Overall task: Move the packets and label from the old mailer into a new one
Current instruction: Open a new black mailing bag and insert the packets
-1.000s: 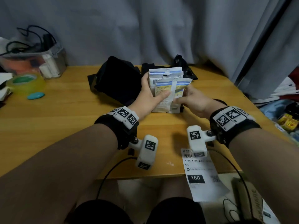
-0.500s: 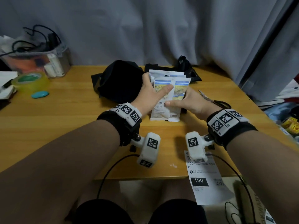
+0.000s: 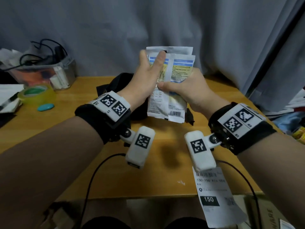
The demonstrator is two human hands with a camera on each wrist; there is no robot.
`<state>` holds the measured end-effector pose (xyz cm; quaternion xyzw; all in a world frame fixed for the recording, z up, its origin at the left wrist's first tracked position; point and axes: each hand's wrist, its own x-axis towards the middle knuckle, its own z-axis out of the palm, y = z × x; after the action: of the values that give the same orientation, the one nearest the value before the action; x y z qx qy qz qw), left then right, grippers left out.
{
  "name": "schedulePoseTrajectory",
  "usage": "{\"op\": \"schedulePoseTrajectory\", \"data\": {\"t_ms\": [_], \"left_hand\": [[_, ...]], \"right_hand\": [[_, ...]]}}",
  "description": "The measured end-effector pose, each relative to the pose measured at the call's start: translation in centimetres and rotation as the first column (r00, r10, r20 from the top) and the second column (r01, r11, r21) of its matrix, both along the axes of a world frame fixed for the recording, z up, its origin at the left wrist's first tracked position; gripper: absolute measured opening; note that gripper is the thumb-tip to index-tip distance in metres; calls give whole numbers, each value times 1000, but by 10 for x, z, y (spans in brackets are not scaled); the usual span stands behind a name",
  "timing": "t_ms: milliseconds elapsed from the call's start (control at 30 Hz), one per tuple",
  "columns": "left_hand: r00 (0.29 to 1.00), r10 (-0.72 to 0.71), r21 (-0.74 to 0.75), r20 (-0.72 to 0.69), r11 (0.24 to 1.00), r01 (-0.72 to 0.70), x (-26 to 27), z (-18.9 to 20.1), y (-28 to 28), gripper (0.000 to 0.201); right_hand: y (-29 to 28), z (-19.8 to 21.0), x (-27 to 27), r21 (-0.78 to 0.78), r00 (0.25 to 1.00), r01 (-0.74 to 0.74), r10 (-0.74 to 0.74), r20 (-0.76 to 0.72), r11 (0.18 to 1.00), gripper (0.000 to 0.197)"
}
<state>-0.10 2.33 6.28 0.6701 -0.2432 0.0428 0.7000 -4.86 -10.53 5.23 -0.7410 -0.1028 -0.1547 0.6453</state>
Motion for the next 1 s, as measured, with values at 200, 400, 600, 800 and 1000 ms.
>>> {"op": "schedulePoseTrajectory", "data": {"t_ms": [200, 400, 600, 800, 1000], "left_hand": [[860, 336, 376, 384, 794, -478, 35, 15, 60, 25], [854, -6, 818, 521, 291, -497, 46, -7, 114, 25], [929, -10, 927, 369, 69, -368, 53, -39, 130, 77], [989, 98, 907, 113, 397, -143, 64, -62, 141, 73], [972, 37, 817, 232, 535, -216, 71, -56, 145, 40]], "right_hand": [[15, 19, 10, 70, 971, 112, -124, 204, 991, 35], [48, 11, 21, 30, 932, 35, -44, 359, 999, 46], [76, -22, 33, -397, 863, 95, 124, 491, 913, 34], [83, -44, 55, -511, 858, 118, 172, 483, 851, 35], [76, -63, 82, -666, 893, 103, 226, 389, 739, 38]]}}
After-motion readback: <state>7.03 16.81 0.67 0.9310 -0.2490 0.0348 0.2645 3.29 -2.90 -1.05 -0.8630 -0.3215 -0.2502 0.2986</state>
